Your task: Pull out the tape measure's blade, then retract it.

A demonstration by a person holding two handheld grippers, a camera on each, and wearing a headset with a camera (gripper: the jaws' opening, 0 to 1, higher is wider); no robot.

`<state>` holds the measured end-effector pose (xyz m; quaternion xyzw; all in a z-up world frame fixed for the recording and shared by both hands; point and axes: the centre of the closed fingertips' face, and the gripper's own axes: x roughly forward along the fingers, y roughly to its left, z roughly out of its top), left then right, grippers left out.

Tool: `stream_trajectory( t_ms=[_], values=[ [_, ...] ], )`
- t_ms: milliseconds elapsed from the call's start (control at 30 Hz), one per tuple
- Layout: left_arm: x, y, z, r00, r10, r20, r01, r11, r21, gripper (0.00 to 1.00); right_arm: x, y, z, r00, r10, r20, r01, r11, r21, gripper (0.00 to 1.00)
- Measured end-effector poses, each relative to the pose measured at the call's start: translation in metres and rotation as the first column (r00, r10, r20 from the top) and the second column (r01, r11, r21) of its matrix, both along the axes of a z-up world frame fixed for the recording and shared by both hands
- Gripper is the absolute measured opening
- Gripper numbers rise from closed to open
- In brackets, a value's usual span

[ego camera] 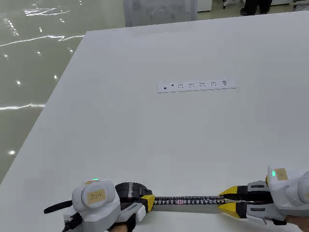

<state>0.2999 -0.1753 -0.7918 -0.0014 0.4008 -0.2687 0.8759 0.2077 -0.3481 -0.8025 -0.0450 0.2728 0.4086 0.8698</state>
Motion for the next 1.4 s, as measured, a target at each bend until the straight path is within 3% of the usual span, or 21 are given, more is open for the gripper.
stream_trajectory(
  t_ms=[767, 1400],
  values=[
    [0.001, 0.001, 0.002, 1.0, 0.011, -0.02, -0.012, 0.999, -0.037, 0.58, 0.025, 0.05, 0.005, 0.999, 0.034, 0.017, -0.035, 0.996, 0.081, 0.12],
    [0.002, 0.002, 0.002, 0.999, 0.026, -0.033, -0.028, 0.997, -0.066, 0.58, 0.045, 0.088, 0.003, 0.997, 0.072, 0.025, -0.074, 0.991, 0.111, 0.12]
  ],
)
